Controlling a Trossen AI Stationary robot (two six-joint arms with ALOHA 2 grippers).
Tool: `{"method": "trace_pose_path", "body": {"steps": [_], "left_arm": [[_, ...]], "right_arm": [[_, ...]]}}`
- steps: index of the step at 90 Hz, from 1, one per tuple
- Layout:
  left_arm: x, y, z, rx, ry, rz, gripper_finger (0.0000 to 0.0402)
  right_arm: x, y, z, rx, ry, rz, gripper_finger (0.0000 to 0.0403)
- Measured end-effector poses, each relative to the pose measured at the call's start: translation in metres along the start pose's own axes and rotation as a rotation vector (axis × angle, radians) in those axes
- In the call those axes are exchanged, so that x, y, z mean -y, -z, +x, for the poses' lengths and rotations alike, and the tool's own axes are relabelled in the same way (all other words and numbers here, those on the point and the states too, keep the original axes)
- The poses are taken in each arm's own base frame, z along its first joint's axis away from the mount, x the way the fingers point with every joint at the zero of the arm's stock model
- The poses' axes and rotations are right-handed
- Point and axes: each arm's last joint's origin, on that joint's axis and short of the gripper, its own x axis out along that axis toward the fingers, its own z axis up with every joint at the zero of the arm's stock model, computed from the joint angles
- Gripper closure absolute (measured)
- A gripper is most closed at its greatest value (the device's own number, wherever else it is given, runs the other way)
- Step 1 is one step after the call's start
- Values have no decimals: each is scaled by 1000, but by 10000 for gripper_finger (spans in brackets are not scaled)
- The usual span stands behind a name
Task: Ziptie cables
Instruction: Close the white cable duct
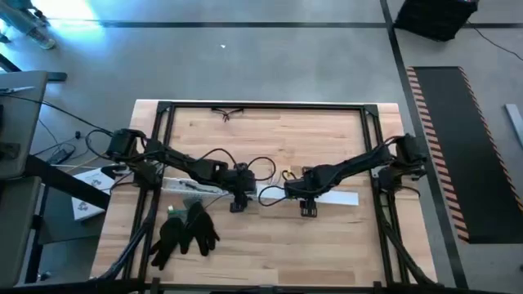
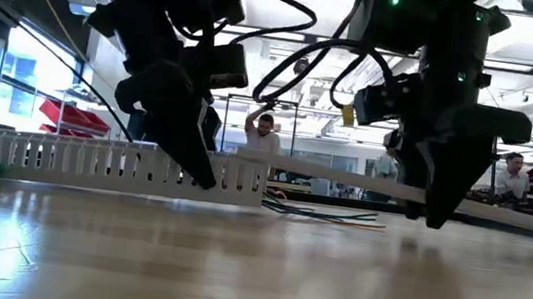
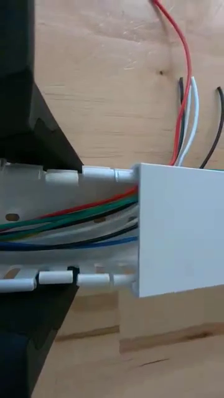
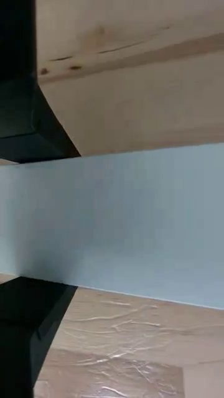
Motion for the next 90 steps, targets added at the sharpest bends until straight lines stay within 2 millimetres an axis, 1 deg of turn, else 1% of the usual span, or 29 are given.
{"method": "trace_pose_path", "body": {"steps": [21,28,44,64,78,90], "left_arm": [[0,3,-4,-35,-10,-12,171],[4,2,-5,-26,-36,7,179],[10,1,-6,-15,-22,28,196],[16,1,-6,-5,-45,66,198],[17,1,-6,-3,-45,68,199],[17,1,-6,-3,-43,68,199]], "right_arm": [[0,1,0,-14,3,12,180],[0,1,0,-14,3,16,180],[0,2,0,-16,-4,8,180],[-2,2,0,-33,-74,11,180],[-2,1,0,-25,-75,5,180],[-2,0,0,-10,-89,-29,167]]}}
